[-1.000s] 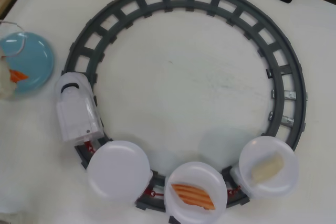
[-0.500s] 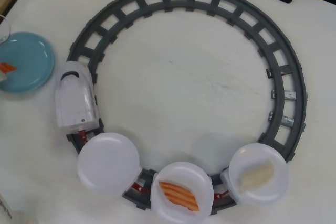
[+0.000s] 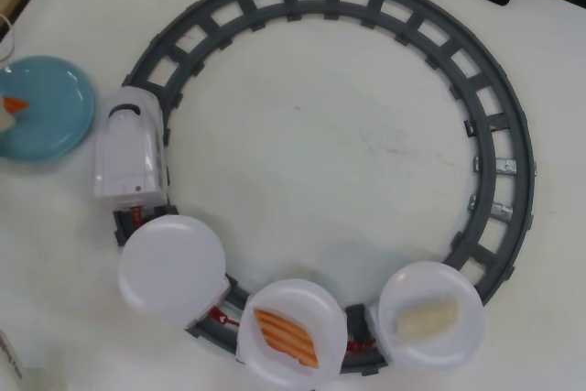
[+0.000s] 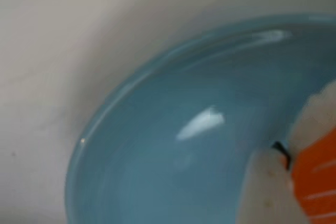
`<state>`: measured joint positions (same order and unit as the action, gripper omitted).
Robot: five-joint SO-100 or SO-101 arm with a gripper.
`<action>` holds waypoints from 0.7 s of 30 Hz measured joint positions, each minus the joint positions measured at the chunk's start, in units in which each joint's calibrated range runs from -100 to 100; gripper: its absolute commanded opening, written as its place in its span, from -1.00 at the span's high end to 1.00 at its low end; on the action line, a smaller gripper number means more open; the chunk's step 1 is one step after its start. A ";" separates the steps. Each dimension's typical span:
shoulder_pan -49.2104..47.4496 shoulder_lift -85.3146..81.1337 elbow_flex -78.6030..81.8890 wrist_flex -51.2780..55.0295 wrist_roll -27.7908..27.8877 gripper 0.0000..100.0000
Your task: Pick up the sushi from the Shinkansen and put it on the blue dish
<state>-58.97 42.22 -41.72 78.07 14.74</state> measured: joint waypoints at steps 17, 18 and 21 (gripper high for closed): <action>4.00 0.17 0.00 -0.17 3.10 0.49; 4.00 0.17 0.00 -0.17 3.10 0.49; 4.09 0.17 0.00 -0.17 3.10 0.49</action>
<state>-54.88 42.39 -41.72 77.90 17.85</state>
